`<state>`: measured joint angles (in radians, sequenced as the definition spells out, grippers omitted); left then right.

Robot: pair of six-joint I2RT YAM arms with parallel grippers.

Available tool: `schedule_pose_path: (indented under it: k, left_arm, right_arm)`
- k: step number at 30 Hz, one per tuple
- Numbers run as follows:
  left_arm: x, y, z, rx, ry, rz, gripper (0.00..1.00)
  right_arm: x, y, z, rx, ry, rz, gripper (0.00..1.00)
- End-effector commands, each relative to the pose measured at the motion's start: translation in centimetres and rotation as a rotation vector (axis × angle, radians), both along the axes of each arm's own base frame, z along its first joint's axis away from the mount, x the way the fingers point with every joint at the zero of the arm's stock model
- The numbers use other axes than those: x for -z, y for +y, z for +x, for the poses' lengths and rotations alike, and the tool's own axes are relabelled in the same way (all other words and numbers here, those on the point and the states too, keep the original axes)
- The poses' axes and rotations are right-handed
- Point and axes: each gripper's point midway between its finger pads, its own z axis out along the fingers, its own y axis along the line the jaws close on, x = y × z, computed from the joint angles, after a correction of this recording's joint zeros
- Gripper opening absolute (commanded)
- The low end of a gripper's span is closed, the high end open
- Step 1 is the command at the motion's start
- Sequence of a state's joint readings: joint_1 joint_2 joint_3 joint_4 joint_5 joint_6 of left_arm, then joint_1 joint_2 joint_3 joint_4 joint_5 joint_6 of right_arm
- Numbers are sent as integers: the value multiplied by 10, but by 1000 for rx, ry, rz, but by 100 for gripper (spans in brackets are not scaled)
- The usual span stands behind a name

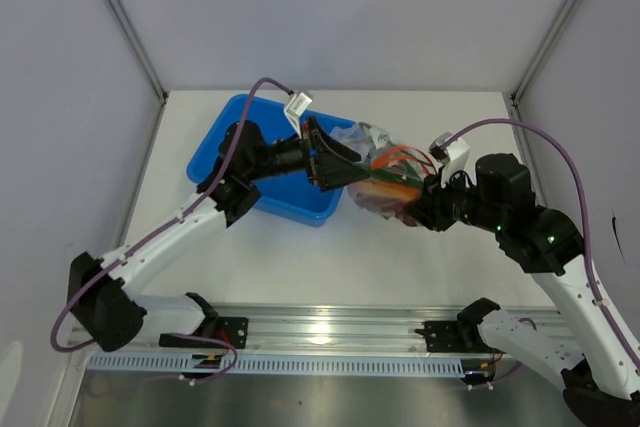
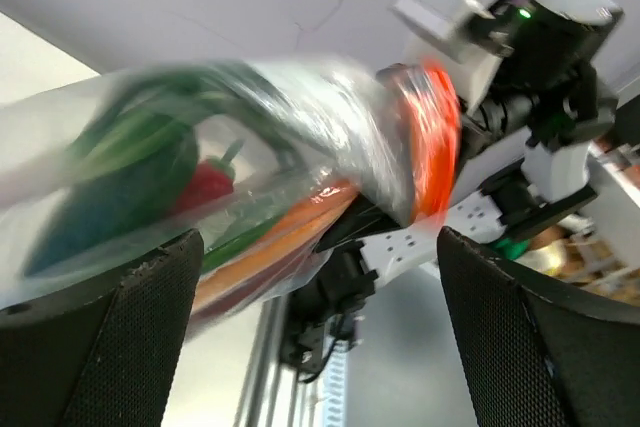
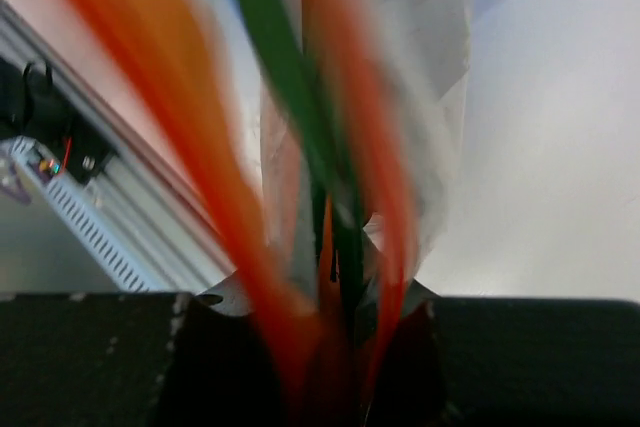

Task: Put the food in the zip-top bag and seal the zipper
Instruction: Adjust the zipper food storage bag at the center of the board.

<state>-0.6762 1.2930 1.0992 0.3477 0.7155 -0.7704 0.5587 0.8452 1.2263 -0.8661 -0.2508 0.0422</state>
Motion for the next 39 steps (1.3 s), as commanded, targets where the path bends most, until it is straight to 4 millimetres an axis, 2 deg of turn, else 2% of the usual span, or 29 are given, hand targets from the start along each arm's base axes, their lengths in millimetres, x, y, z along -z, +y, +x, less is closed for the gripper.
schedule_pose_path:
  k: [1, 3, 6, 7, 9, 11, 12, 13, 15, 17, 18, 23, 26, 33, 36, 37, 39]
  left_arm:
    - [-19, 24, -5, -133, -256, 12, 99]
    - [-25, 34, -9, -166, -304, 18, 100]
    - [-26, 39, -13, -176, -320, 30, 100]
    - [-27, 41, -17, -167, -317, 24, 100]
    - [-31, 40, -29, -111, -360, -2, 99]
    - [-38, 43, -53, -14, -417, -46, 99]
    - [-25, 42, -62, 39, -422, -45, 100]
    - [-34, 44, -70, 67, -488, -93, 100]
    - [-29, 46, -81, 120, -562, -93, 100]
    - [-11, 43, -79, 151, -563, -33, 100]
    - [-11, 43, -74, 135, -648, -12, 99]
    - [10, 46, -50, 32, -740, 112, 99]
    - [7, 49, -41, -19, -869, 144, 100]
    - [-3, 66, -4, -207, -856, 218, 100]
    - [-12, 66, -6, -192, -870, 184, 99]
    - [-1, 61, -7, -143, -843, 205, 100]
    - [-11, 56, -10, -75, -860, 207, 99]
  right_arm:
    - [-3, 3, -26, -106, 68, -13, 0]
    - [2, 2, -31, -113, 100, -29, 0]
    - [1, 4, -39, -140, 141, -20, 0]
    - [7, 4, -43, -144, 180, -35, 0]
    - [7, 7, -48, -166, 210, -27, 0]
    - [6, 10, -56, -203, 238, -25, 0]
    - [6, 10, -61, -218, 251, -31, 0]
    - [3, 12, -66, -241, 253, -31, 0]
    - [5, 17, -73, -283, 282, -36, 0]
    - [3, 24, -81, -339, 298, -28, 0]
    - [4, 30, -85, -378, 326, -15, 0]
    - [7, 42, -102, -479, 376, -11, 0]
    - [7, 45, -107, -514, 384, -10, 0]
    - [10, 52, -115, -564, 409, -20, 0]
    - [11, 53, -121, -588, 415, -23, 0]
    - [11, 53, -121, -593, 415, -24, 0]
    - [11, 54, -121, -595, 410, -32, 0]
